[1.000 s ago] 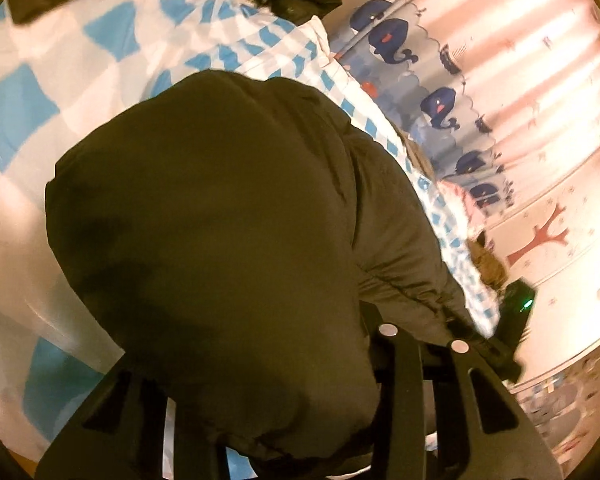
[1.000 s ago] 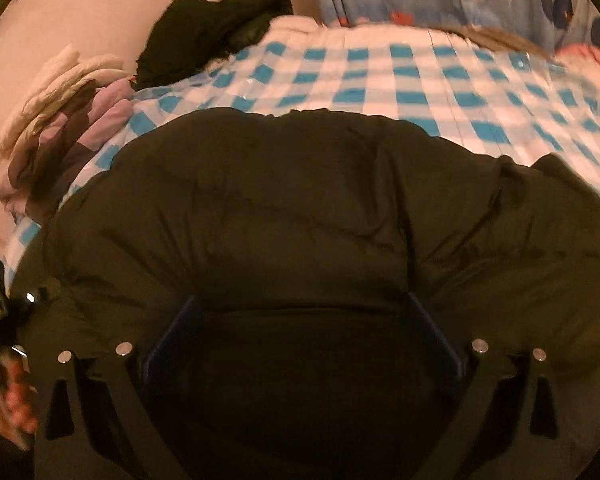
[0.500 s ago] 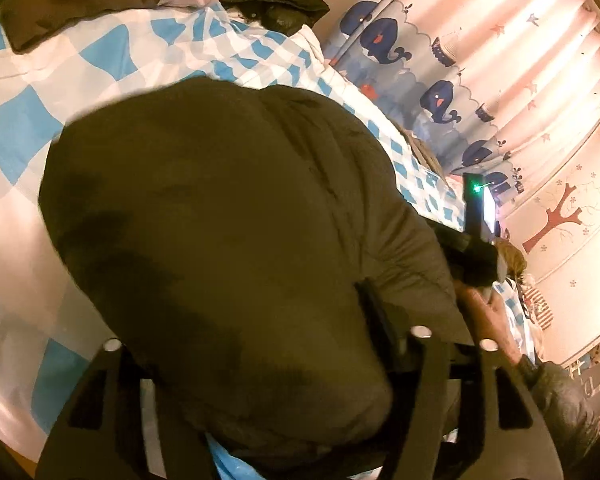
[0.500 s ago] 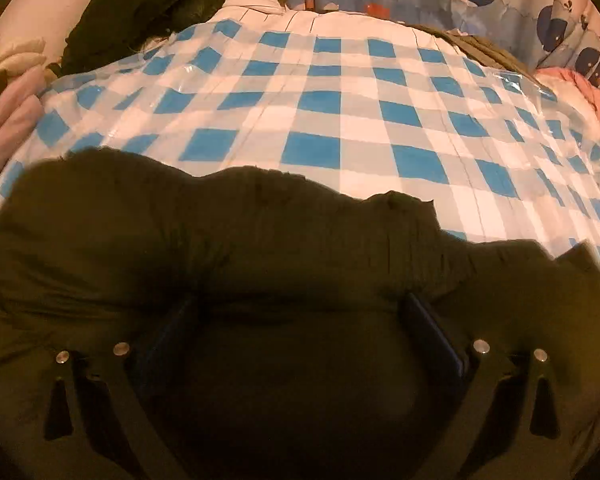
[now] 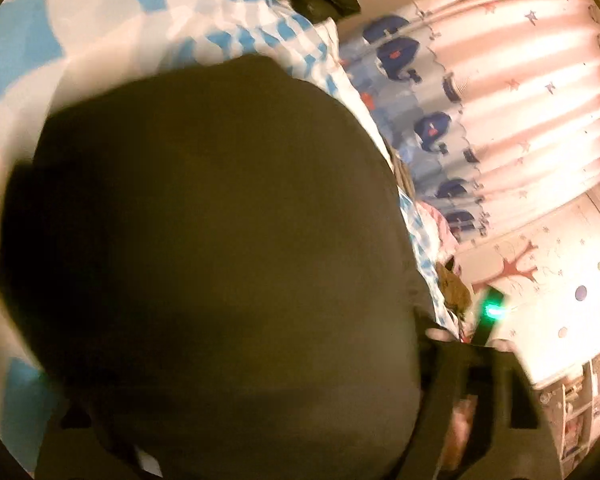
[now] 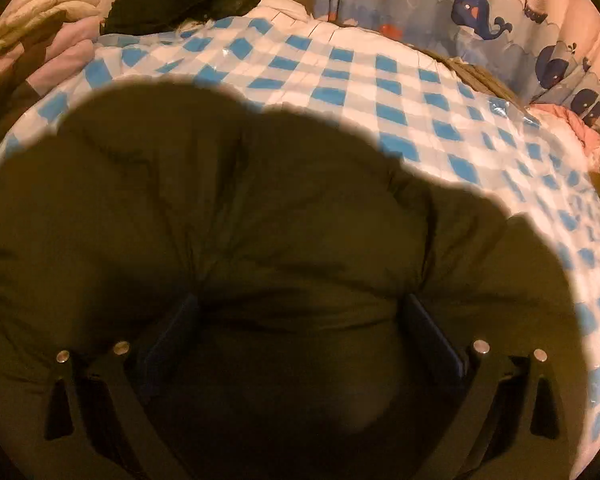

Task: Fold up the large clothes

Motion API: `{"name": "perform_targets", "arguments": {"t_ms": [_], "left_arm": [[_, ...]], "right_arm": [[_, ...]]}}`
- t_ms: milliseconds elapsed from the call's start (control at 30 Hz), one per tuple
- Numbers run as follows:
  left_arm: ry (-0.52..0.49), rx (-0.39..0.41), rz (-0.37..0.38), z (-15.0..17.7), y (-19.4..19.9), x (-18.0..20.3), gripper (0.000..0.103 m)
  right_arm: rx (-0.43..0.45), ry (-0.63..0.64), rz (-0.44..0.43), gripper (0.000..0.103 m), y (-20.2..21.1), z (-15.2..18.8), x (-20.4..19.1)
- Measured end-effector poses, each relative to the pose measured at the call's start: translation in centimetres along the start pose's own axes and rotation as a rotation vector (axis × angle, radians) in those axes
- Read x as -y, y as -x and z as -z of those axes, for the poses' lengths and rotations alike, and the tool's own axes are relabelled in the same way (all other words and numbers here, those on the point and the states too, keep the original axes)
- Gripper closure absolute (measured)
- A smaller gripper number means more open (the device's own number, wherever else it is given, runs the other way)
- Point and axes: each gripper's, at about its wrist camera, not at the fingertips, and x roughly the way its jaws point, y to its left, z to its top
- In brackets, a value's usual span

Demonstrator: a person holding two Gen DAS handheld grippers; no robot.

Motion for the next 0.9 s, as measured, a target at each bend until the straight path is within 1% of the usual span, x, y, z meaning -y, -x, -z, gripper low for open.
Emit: {"name": "perform_targets", "arguments": {"t_ms": [33,67,100,167,200,233,267,300,333,400,433,500,533,567,600,633,667,700,733,767,800,867,900], "left_arm": [[-0.005,0.005,-0.011,0.0,0.1,0.3,0.052],[-0.015,0.005,-0.015,-0.2,0.2,0.5,0.058],[-0.023,0.003,-0.020,-0.3,0.3,0.6,0.060],[-0.036,0.000,-0.027,-0.3,0.4,0.7,0.064],[-0.045,0.000,-0.032,-0.2,0.4,0.8,0.065],[-0.049,0.002,-0.036,-0.3,0.4,0.8,0.066],[-0.056,0.005,-0.042,-0.3,0.4,1.0,0.067],[-0.063,0.009,-0.043,-0.3,0.5,1.3,0.068],[-0.077,0.016,-0.038,-0.2,0.6,1.9,0.069],[-0.132,0.037,-0.044,0.0,1.0,3.7,0.072],[-0.187,0.051,-0.054,0.2,1.2,5.4,0.074],[-0.265,0.067,-0.071,0.4,1.7,7.7,0.075],[-0.306,0.075,-0.081,0.4,2.0,9.0,0.076],[-0.336,0.079,-0.088,0.3,2.1,9.8,0.076],[-0.371,0.085,-0.098,0.2,2.2,10.8,0.076],[-0.406,0.091,-0.109,0.3,2.2,11.8,0.077],[-0.447,0.091,-0.115,0.4,2.0,13.2,0.077],[-0.476,0.076,-0.113,0.7,1.5,14.5,0.077],[-0.516,0.067,-0.113,1.3,0.8,16.1,0.079],[-0.562,0.067,-0.116,1.9,0.2,17.8,0.079],[-0.594,0.063,-0.116,2.4,-0.4,19.3,0.079],[-0.676,0.055,-0.115,3.8,-1.6,22.7,0.079],[-0.721,0.053,-0.118,4.4,-2.3,24.4,0.079]], "right_arm": [[-0.018,-0.009,-0.007,0.006,0.0,-0.3,0.1],[-0.023,-0.019,-0.012,0.006,0.5,-0.5,0.3],[0.010,-0.019,-0.008,0.006,1.7,-0.6,0.3],[0.084,-0.009,0.046,0.006,4.5,0.2,0.4],[0.101,-0.010,0.070,0.006,5.2,0.7,0.5],[0.099,-0.010,0.105,0.006,5.5,1.4,0.8],[0.080,-0.007,0.117,0.006,5.1,1.8,0.9],[0.033,0.009,0.116,0.006,3.8,2.6,0.8],[0.014,0.034,0.124,0.006,2.8,3.3,0.2],[0.028,0.107,0.182,0.006,1.6,3.7,-1.2],[0.001,0.115,0.190,0.006,1.2,3.4,-1.4],[-0.034,0.101,0.156,0.006,1.6,2.8,-1.0],[-0.019,0.078,0.131,0.006,2.6,2.7,-0.6],[0.036,0.050,0.125,0.006,4.2,3.0,-0.2],[0.070,0.035,0.127,0.006,5.2,3.8,0.3],[0.076,0.035,0.112,0.006,5.4,4.5,0.3],[0.039,0.046,0.090,0.006,4.5,5.0,0.2],[-0.014,0.058,0.071,0.006,2.8,5.6,-0.1],[-0.036,0.073,0.063,0.005,2.0,5.3,-0.3],[-0.031,0.085,0.057,0.005,1.5,5.0,-0.5],[-0.024,0.075,0.033,0.005,1.2,4.8,-0.3],[-0.021,0.032,-0.042,0.005,1.4,4.6,1.1],[-0.014,0.019,-0.059,0.006,1.8,4.9,1.7]]}}
